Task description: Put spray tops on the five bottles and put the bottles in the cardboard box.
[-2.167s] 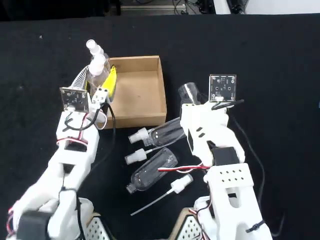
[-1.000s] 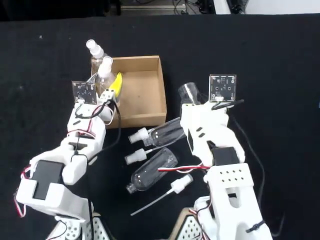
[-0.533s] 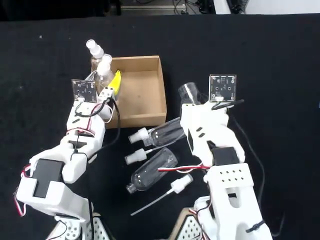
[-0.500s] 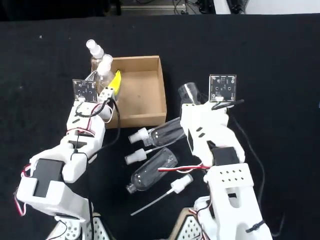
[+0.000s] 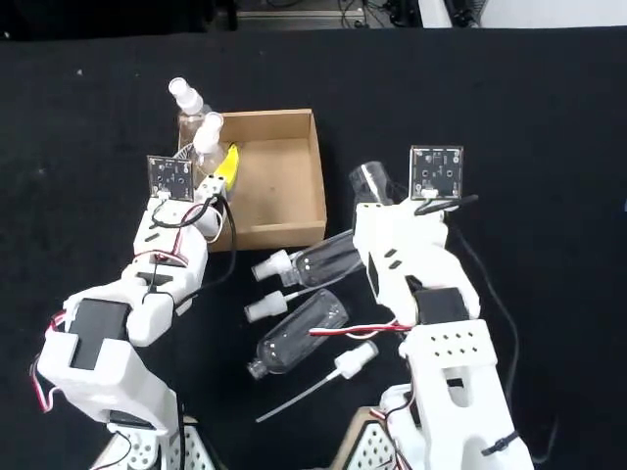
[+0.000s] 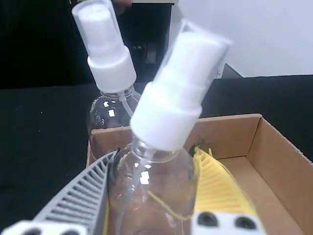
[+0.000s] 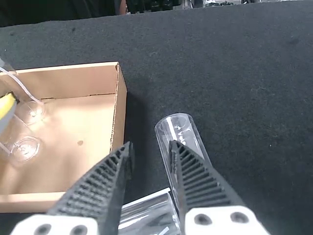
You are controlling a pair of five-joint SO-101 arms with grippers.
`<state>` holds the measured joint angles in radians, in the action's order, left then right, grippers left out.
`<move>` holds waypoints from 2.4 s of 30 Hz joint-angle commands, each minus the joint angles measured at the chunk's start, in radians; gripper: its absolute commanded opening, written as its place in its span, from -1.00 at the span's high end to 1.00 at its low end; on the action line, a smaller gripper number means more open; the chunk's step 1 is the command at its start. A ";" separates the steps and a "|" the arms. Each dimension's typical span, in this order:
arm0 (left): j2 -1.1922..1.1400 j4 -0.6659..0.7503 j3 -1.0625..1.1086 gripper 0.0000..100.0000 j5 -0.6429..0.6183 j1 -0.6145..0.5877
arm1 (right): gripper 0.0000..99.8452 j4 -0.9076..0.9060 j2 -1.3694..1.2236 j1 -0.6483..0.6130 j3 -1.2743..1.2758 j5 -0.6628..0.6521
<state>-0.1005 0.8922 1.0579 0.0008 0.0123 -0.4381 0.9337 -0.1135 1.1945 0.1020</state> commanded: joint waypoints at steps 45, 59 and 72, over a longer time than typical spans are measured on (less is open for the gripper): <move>0.233 -0.038 0.090 0.44 -0.008 -0.001 | 0.81 0.026 0.021 -0.015 -0.005 -0.002; 0.891 -1.103 -0.001 0.44 -0.008 0.030 | 0.81 0.018 0.018 -0.015 -0.005 -0.002; 1.020 -1.682 -0.151 0.94 0.000 -0.337 | 0.81 -0.213 0.013 -0.135 -0.231 0.000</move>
<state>0.8953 -0.7511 0.9337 -0.0008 -0.2117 -0.6053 0.9337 -0.1458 1.0917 0.1020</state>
